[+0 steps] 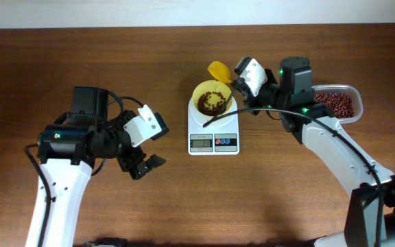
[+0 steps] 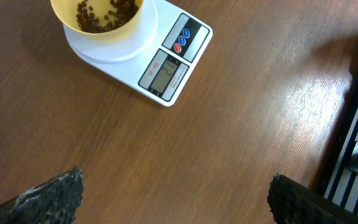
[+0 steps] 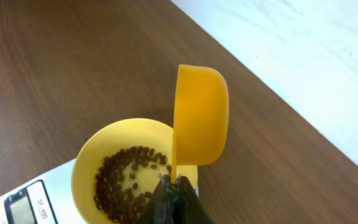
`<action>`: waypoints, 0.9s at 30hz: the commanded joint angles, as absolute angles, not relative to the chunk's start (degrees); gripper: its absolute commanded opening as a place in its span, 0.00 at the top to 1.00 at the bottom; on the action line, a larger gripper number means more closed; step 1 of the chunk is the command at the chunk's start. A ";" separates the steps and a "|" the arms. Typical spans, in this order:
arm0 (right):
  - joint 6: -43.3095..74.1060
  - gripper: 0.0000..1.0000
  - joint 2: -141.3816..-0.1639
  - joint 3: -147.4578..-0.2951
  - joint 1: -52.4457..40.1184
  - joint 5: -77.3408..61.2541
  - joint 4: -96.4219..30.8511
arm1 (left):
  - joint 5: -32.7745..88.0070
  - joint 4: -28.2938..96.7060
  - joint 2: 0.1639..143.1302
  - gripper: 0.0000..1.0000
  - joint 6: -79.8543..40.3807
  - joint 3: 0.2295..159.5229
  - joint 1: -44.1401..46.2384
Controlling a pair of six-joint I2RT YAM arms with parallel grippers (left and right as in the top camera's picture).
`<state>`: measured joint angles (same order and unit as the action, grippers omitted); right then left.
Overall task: Scoop item into bowl and weigh 50g on scale
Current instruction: 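Move the empty scoop with the right gripper back to the bean tub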
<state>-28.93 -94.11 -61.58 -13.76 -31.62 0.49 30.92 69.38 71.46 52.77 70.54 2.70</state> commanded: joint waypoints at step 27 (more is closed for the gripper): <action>-25.85 0.96 -86.98 -61.28 2.20 25.98 -25.41 | 31.92 69.45 70.59 0.01 53.45 70.32 2.35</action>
<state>-27.18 -83.81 -61.54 0.38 29.26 -24.58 31.09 69.38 71.44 52.77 70.50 2.70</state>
